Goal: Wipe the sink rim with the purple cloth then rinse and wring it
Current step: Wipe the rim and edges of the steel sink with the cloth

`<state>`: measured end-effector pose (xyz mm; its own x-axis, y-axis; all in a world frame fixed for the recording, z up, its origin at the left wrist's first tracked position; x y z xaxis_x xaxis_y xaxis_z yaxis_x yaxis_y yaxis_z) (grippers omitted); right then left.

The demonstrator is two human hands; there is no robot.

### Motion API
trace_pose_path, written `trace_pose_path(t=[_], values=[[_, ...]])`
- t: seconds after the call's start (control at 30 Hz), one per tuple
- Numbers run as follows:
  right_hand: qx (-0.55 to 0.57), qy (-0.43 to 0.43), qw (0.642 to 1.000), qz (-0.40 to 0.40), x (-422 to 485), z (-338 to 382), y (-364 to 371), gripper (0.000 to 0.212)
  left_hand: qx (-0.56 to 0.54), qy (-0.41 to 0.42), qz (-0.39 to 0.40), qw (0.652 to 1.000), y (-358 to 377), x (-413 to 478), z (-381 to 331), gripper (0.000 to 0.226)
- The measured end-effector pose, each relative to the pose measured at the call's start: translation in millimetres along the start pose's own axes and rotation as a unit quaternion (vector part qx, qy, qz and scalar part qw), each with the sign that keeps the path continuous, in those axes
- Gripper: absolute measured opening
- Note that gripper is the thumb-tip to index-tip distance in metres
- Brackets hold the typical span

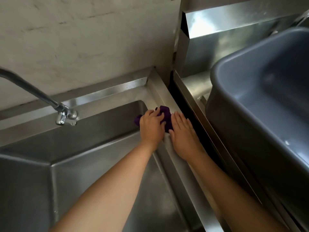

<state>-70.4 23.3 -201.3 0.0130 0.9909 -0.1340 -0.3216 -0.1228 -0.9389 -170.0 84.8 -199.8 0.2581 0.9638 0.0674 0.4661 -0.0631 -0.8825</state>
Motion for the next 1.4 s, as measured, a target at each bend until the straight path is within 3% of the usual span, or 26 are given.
trace_pose_path(t=[0.87, 1.03, 1.2, 1.4], values=[[0.007, 0.033, 0.999, -0.042, 135, 31, -5, 0.058, 0.039, -0.005, -0.066, 0.997, -13, 119, 54, 0.032], [0.065, -0.028, 0.996, -0.062, 154, 38, -8, 0.062, 0.030, 0.032, -0.052, 0.998, -18, 128, 61, 0.035], [0.048, -0.049, 0.997, -0.042, 168, 40, -7, 0.056, 0.030, 0.033, -0.004, 0.999, -23, 112, 66, 0.051], [0.077, -0.030, 0.995, -0.053, 180, 74, -7, 0.061, -0.014, -0.008, -0.100, 0.995, -35, 71, 77, 0.060]])
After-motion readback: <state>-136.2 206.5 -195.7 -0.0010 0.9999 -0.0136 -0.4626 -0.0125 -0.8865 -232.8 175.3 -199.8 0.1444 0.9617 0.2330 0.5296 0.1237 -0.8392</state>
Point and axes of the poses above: each hand's wrist, its own x-axis towards the middle knuckle, its own y-axis out of the palm, z = x × y, the point moved 5 cm from there along x, towards the middle knuckle
